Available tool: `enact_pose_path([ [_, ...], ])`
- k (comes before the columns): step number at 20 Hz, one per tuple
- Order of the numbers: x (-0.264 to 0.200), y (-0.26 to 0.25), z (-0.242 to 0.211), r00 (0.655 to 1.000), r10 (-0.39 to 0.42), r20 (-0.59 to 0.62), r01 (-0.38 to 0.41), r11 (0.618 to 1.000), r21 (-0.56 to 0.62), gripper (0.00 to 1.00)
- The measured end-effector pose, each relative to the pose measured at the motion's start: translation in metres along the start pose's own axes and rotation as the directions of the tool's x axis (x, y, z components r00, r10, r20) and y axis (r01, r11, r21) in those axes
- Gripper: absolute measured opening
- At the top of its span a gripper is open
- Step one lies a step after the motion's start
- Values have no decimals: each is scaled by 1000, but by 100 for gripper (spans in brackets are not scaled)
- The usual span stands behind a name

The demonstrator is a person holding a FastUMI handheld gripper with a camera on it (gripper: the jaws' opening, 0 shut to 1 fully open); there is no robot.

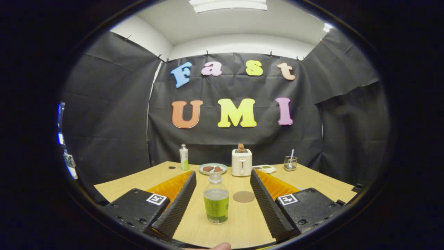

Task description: Take the bottle from table, then pour the juice into the cup, finally place the bottle on the coaster

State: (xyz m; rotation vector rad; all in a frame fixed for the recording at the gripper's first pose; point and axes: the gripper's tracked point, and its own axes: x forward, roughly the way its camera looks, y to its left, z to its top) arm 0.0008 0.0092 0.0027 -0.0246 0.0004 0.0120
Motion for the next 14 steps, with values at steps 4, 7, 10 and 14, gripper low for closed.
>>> enact_pose_path([
  [4, 0, -1, -2, 1000, 3, 0, -3, 1000, -1, 100],
  [7, 2, -3, -4, 1000, 3, -1, -3, 1000, 1, 100],
  [10, 6, 2, -18, 1000, 18, -14, -18, 1000, 9, 100],
  [14, 9, -4, -52, 998, -24, -66, 24, 1000, 2, 100],
])
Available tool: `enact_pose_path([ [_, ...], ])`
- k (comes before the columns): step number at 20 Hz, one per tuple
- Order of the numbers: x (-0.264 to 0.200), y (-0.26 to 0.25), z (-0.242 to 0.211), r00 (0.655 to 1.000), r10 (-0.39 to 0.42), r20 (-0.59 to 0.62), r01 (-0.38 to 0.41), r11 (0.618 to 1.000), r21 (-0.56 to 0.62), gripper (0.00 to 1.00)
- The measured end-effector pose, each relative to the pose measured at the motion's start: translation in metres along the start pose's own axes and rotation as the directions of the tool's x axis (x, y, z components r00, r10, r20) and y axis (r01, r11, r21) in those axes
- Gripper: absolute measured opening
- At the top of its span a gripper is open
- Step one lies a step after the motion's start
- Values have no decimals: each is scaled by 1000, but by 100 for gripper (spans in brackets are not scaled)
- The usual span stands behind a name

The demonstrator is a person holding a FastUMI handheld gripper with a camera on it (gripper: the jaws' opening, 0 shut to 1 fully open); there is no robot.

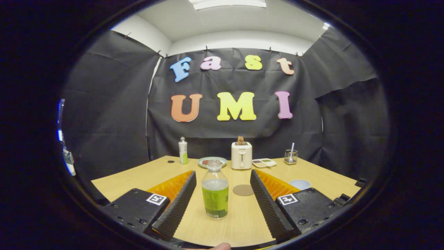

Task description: Take the bottle from table, then pour the juice into the cup, finally place the bottle on the coaster

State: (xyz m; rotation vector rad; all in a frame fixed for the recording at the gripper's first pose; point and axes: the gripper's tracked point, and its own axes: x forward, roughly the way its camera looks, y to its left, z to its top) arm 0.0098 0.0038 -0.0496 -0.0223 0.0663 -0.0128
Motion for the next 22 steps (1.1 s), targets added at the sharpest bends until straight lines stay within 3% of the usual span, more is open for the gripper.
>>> enact_pose_path([
  [8, 22, 3, -61, 996, 13, -87, -8, 999, 49, 100],
  [22, 77, 16, -93, 971, 14, -240, -3, 999, 46, 100],
])
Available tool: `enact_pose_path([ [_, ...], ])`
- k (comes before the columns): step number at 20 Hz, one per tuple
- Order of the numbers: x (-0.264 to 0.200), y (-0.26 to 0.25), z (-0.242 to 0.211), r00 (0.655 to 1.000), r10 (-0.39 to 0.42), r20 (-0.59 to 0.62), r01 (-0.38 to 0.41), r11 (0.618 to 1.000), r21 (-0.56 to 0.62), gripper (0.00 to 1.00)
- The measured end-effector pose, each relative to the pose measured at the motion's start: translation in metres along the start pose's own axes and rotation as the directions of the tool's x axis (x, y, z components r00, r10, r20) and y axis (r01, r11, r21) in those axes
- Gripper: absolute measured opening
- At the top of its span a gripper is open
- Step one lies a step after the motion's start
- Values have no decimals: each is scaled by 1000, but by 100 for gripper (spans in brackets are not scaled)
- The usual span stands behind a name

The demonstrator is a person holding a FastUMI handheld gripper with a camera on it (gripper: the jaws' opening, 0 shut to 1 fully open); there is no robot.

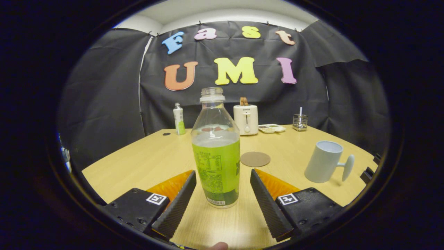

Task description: Take the bottle from table, then pour the juice into the cup, finally place the bottle on the coaster

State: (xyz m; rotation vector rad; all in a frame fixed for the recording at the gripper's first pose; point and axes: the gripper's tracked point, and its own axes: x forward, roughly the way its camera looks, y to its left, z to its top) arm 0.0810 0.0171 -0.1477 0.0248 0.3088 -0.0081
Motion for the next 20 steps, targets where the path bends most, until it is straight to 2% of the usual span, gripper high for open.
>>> enact_pose_path([
  [10, 19, 7, -4, 998, 14, -60, -12, 999, 42, 99],
  [16, 19, 8, -5, 997, 11, -70, -6, 998, 64, 85],
  [20, 19, 10, 1, 997, 32, -72, -23, 992, 127, 82],
])
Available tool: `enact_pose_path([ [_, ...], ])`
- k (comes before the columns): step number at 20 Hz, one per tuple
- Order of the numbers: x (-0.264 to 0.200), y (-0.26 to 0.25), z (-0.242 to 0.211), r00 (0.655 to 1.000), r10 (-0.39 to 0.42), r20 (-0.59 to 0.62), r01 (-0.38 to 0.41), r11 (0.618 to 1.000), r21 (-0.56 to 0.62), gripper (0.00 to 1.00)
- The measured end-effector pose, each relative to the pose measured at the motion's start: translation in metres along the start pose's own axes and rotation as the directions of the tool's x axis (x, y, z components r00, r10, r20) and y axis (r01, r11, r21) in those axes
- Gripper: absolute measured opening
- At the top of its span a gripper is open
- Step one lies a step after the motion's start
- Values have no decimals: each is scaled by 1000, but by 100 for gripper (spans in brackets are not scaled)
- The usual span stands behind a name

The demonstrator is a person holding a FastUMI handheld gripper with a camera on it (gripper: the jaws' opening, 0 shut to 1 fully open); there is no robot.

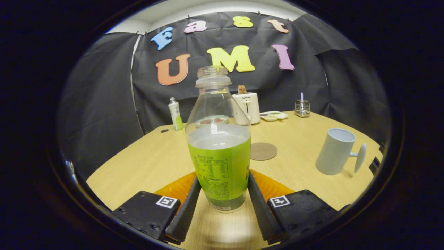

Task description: Take the bottle from table, then pour the juice into the cup, finally place the bottle on the coaster

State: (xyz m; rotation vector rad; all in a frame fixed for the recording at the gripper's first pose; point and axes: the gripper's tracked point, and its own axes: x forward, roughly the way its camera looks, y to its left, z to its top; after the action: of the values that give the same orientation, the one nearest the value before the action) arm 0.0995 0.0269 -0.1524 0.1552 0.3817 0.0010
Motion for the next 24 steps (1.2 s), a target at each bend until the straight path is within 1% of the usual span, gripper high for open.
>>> enact_pose_path([
  [3, 0, 5, 6, 1000, 30, -7, -30, 998, 60, 81],
  [5, -2, 6, 14, 999, 45, 4, -45, 991, 125, 81],
  [7, -3, 12, 22, 997, 81, 19, -83, 973, 216, 80],
  [9, -2, 16, 27, 993, 117, 26, -119, 945, 304, 79],
  [12, -4, 18, 40, 985, 162, 56, -170, 892, 420, 78],
  [15, -1, 18, 53, 979, 190, 76, -202, 836, 510, 78],
  [16, 0, 18, 58, 976, 201, 88, -217, 812, 543, 77],
  [18, 0, 17, 67, 969, 225, 105, -242, 750, 615, 77],
  [24, -3, -11, 88, 964, 211, 160, -257, 587, 768, 77],
])
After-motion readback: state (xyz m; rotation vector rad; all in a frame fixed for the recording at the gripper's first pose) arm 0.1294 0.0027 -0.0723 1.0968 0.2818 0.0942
